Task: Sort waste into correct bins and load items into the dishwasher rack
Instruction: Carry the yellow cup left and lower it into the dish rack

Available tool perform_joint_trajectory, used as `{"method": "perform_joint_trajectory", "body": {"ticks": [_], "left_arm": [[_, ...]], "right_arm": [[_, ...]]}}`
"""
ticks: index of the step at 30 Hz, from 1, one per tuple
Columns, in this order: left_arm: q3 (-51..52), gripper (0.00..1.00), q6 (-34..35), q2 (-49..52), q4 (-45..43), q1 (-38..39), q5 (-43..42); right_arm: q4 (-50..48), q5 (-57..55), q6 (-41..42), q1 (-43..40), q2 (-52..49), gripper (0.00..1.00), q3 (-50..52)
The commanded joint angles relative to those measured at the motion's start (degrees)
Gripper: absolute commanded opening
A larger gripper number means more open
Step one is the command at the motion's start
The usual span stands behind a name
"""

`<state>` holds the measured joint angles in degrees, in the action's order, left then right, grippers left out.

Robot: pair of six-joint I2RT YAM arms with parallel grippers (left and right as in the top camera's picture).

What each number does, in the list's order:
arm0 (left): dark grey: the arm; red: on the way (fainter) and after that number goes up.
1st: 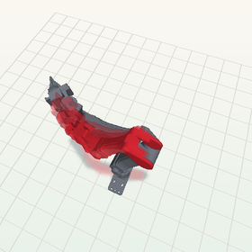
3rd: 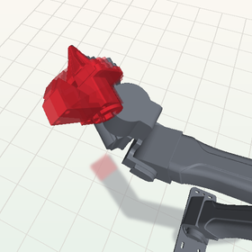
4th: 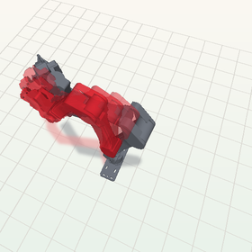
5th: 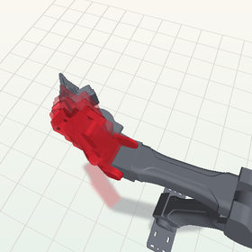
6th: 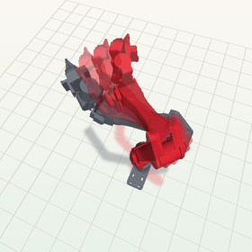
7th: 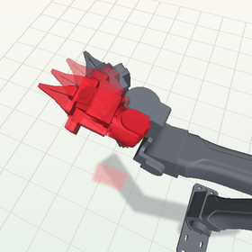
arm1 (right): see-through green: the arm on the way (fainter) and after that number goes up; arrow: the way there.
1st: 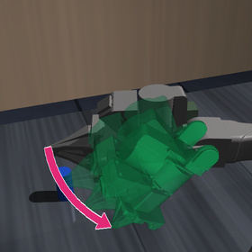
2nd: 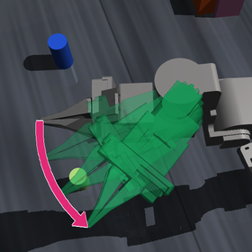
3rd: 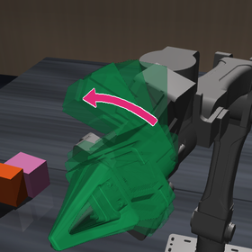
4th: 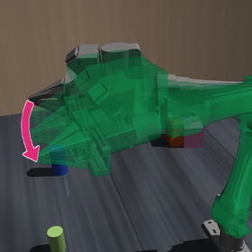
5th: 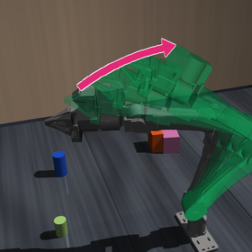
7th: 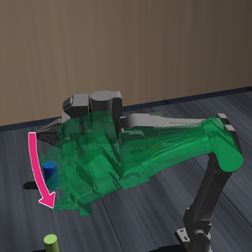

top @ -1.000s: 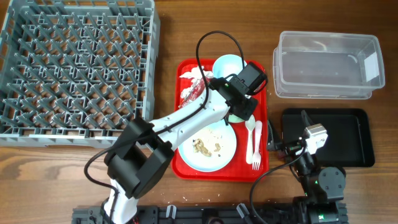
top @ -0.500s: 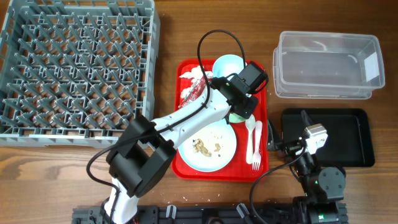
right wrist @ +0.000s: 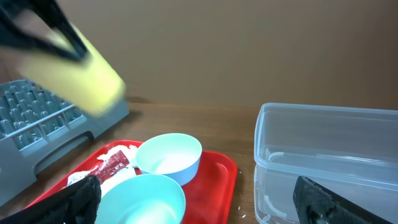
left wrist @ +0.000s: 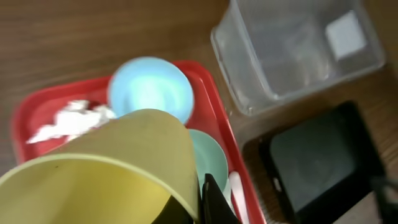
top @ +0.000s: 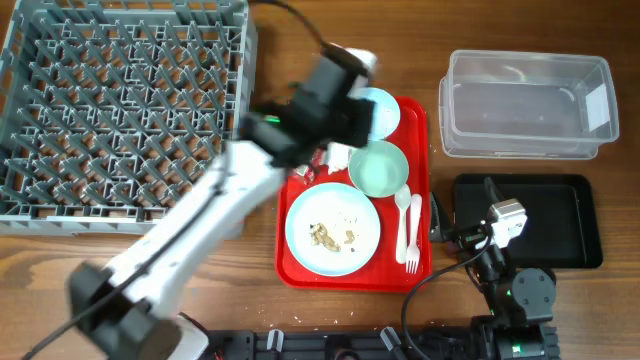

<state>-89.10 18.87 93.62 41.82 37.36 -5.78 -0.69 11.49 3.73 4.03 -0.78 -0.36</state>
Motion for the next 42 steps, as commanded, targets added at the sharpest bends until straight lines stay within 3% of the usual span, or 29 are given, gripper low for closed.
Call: {"method": "perform_joint_trajectory", "body": {"ticks": [1,9,15,20,32,42], "left_arm": [[-0.4,0.04,1.3,-4.6,3.1,-11.5,-14.5],[-0.4,0.04,0.9,0.3,4.5,-40.8,-40.9],[-0.4,0.04,0.9,7.4,0.9,-53.4,-51.1],[-0.4,0.04,0.9,15.5,-9.7,-58.9,-66.2],[-0.4,0.04,0.9,27.5,-22.3,-61.6,-67.5],[-0.4,0.04,0.9,32.1,-17.4,-65.6,-65.2]], "right_arm": [[-0.2,-0.5,-0.6,-0.2,0.1,1.0,0.1],[-0.2,-0.5,-0.6,-0.2,0.1,1.0,0.1],[-0.2,-0.5,-0.6,-0.2,0.1,1.0,0.1],[-0.2,-0.5,-0.6,-0.2,0.1,1.0,0.1],[-0.2,-0.5,-0.6,-0.2,0.1,1.0,0.1],[-0.2,-0.5,-0.6,-0.2,0.1,1.0,0.1]]}}
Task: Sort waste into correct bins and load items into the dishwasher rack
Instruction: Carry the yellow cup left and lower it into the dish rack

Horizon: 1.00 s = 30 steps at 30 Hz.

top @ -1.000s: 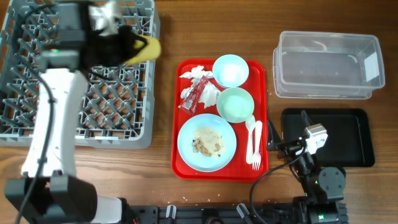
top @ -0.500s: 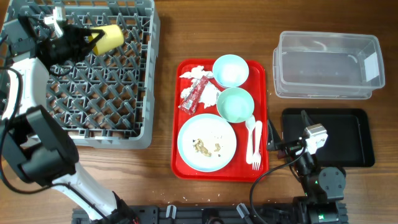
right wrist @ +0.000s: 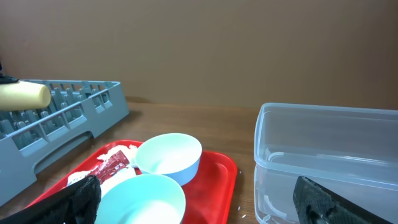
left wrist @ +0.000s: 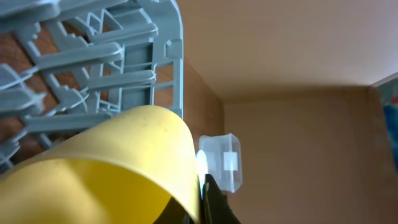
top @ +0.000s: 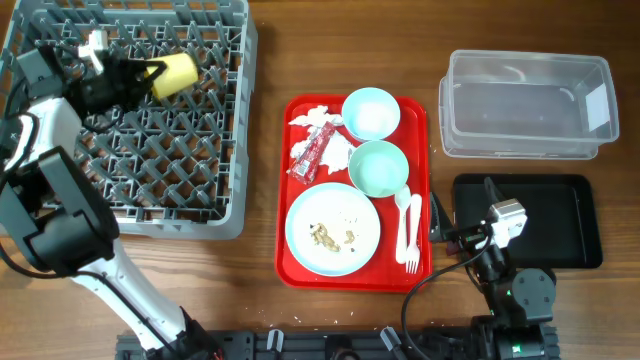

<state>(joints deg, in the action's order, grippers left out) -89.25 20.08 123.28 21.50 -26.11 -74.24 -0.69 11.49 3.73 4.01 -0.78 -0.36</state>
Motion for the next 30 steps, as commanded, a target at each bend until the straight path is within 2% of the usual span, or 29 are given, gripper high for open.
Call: {"method": "perform_joint_trajectory", "body": {"ticks": [1,4,6,8,10,12,14,22,30], "left_arm": [[-0.2,0.04,-0.3,2.4,4.5,-2.6,5.4],[-0.2,0.04,-0.3,2.4,6.8,-3.6,7.9],[-0.2,0.22,-0.3,2.4,7.3,-4.3,8.2],[-0.2,0.34,-0.3,2.4,7.3,-4.9,8.5],[-0.2,0.4,-0.3,2.4,8.8,-5.1,13.2],[-0.2,0.4,-0.3,2.4,11.6,-5.2,21.2],[-0.2,0.45,-0.3,2.4,14.0,-5.2,28.9],[-0.2,0.44,-0.3,-0.2,14.0,-5.3,33.8],[-0.2,0.45,-0.1,-8.5,16.3,-5.3,45.2]], "right_arm": [[-0.2,-0.5,-0.6,-0.1,0.1,1.0,0.1],[-0.2,-0.5,-0.6,-0.1,0.1,1.0,0.1],[-0.2,-0.5,-0.6,-0.1,0.1,1.0,0.1],[-0.2,-0.5,-0.6,-0.1,0.1,1.0,0.1],[-0.2,-0.5,-0.6,-0.1,0.1,1.0,0.1],[-0.2,-0.5,-0.6,-0.1,0.1,1.0,0.1],[-0.2,-0.5,-0.6,-0.1,0.1,1.0,0.1],[-0.2,-0.5,-0.6,-0.1,0.1,1.0,0.1],[-0.2,-0.5,-0.6,-0.1,0.1,1.0,0.1]]}}
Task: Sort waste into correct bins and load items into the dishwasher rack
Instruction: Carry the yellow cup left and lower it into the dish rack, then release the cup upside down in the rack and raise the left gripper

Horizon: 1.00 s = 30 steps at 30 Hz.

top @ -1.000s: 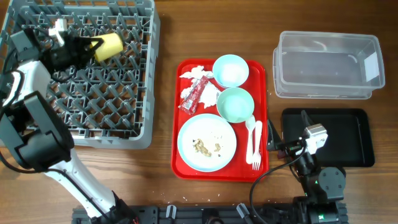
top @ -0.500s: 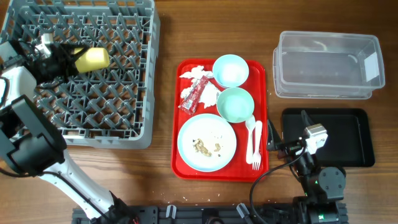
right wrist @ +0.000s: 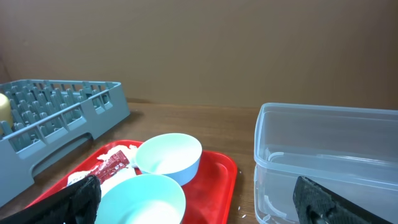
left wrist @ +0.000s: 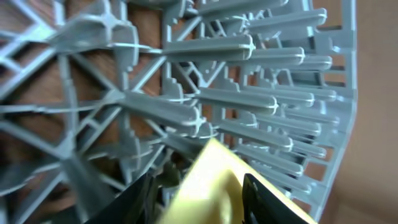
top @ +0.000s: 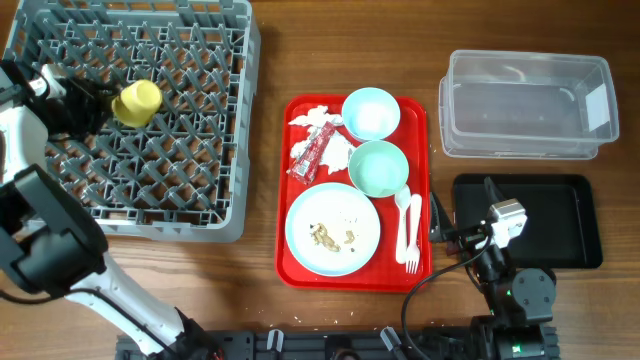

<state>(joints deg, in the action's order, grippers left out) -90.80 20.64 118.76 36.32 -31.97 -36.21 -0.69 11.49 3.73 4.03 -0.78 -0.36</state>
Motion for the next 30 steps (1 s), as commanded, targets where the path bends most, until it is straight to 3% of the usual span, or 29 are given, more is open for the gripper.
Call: {"method": "perform_joint_trajectory", "body": {"ticks": [1,5,7,10,13,15,21,30], "left_arm": [[1.3,0.45,-0.7,-5.4,1.7,0.6,7.8],[1.3,0.24,-0.6,-9.9,2.1,0.7,7.8],[1.3,0.21,-0.6,-12.1,2.2,1.2,7.8],[1.3,0.04,-0.6,-15.1,2.7,2.9,7.7],[1.3,0.04,-1.6,-16.1,3.3,7.4,7.6],[1.3,0.04,-6.2,-15.6,3.4,11.6,8.4],[1.3,0.04,-6.7,-14.3,3.6,19.5,31.5],[1.3,0.04,-6.8,-10.4,3.9,19.5,32.6]], "right_arm": [[-0.2,-0.5,-0.6,-0.2,0.1,1.0,0.1],[-0.2,-0.5,-0.6,-0.2,0.1,1.0,0.1],[-0.2,-0.5,-0.6,-0.2,0.1,1.0,0.1],[-0.2,-0.5,-0.6,-0.2,0.1,1.0,0.1],[-0.2,-0.5,-0.6,-0.2,0.1,1.0,0.1],[-0.2,-0.5,-0.6,-0.2,0.1,1.0,0.1],[-0.2,-0.5,-0.6,-0.2,0.1,1.0,0.1],[-0.2,-0.5,-0.6,-0.2,0.1,1.0,0.1]]}}
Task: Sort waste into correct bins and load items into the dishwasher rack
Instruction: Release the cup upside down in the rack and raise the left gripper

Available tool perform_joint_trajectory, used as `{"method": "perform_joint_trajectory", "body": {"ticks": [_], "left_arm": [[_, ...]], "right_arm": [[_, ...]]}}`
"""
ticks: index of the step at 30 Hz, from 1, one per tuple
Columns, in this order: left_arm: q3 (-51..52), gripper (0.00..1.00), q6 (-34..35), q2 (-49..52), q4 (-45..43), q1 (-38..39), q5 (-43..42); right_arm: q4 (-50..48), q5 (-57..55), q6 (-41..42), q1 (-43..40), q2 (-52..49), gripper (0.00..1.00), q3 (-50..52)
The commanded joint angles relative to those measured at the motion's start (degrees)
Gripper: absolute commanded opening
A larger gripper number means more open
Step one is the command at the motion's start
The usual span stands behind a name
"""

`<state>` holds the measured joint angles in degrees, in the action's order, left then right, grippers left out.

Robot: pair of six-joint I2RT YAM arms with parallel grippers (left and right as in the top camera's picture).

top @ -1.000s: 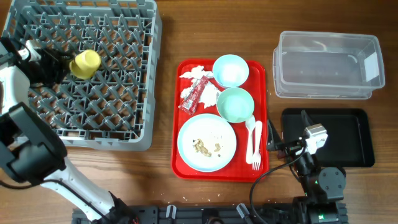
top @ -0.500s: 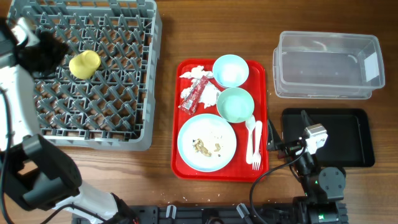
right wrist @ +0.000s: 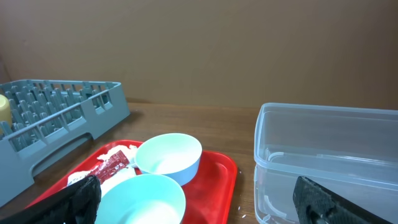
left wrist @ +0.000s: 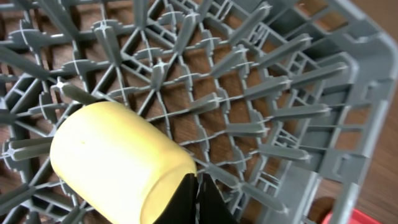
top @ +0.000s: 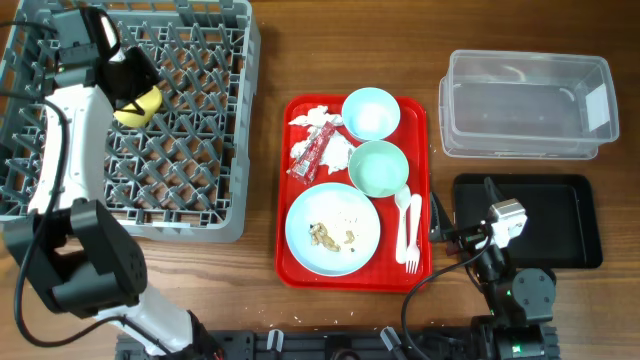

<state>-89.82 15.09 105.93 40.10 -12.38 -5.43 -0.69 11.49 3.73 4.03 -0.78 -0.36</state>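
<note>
The yellow cup [top: 143, 106] lies on its side among the pegs of the grey dishwasher rack [top: 245, 100], far left part. My left gripper [left wrist: 198, 200] is shut, pinching the cup [left wrist: 115, 163] at its rim. On the red tray [top: 421, 150] sit a plate with crumbs [top: 333, 228], a blue bowl [top: 370, 112], a green bowl [top: 378, 168], a red wrapper [top: 313, 152], crumpled napkin [top: 308, 116] and white cutlery [top: 408, 230]. My right gripper [right wrist: 199, 208] rests open near the tray's right side, holding nothing.
A clear plastic bin [top: 525, 105] stands at the back right, and a black bin [top: 525, 222] sits in front of it beside the right arm's base. The left arm stretches along the rack's left side.
The left fingers stood apart with the cup between them, close over the pegs; now they are together at the cup's rim, seen from farther back. The cup lies at the same spot.
The left gripper first held the yellow cup by its rim above the tray. Then it held it over the rack's far left. Then the fingers were apart with the cup on the pegs, and now they are shut at its rim. The right arm stayed still.
</note>
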Motion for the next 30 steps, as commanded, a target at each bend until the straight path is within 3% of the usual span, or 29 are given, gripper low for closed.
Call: {"method": "perform_joint_trajectory", "body": {"ticks": [1,7,11,18,24,27,30], "left_arm": [[0.3,0.04,-1.2,3.3,0.3,-0.1,1.9],[0.3,0.04,-1.1,4.2,0.7,-2.1,4.7],[0.3,0.04,4.9,3.3,1.4,-4.9,4.7],[0.3,0.04,8.1,-2.0,1.7,-8.6,3.8],[0.3,0.04,8.1,-6.0,2.6,-9.2,-13.9],[0.3,0.04,8.1,-8.5,4.1,-8.0,-32.2],[0.3,0.04,7.3,-9.1,8.0,-3.9,-36.0]], "right_arm": [[-0.2,-0.5,-0.6,-0.2,0.1,1.0,0.1],[-0.2,-0.5,-0.6,-0.2,0.1,1.0,0.1],[-0.2,-0.5,-0.6,-0.2,0.1,1.0,0.1],[-0.2,-0.5,-0.6,-0.2,0.1,1.0,0.1],[-0.2,-0.5,-0.6,-0.2,0.1,1.0,0.1],[-0.2,-0.5,-0.6,-0.2,0.1,1.0,0.1],[-0.2,-0.5,-0.6,-0.2,0.1,1.0,0.1]]}}
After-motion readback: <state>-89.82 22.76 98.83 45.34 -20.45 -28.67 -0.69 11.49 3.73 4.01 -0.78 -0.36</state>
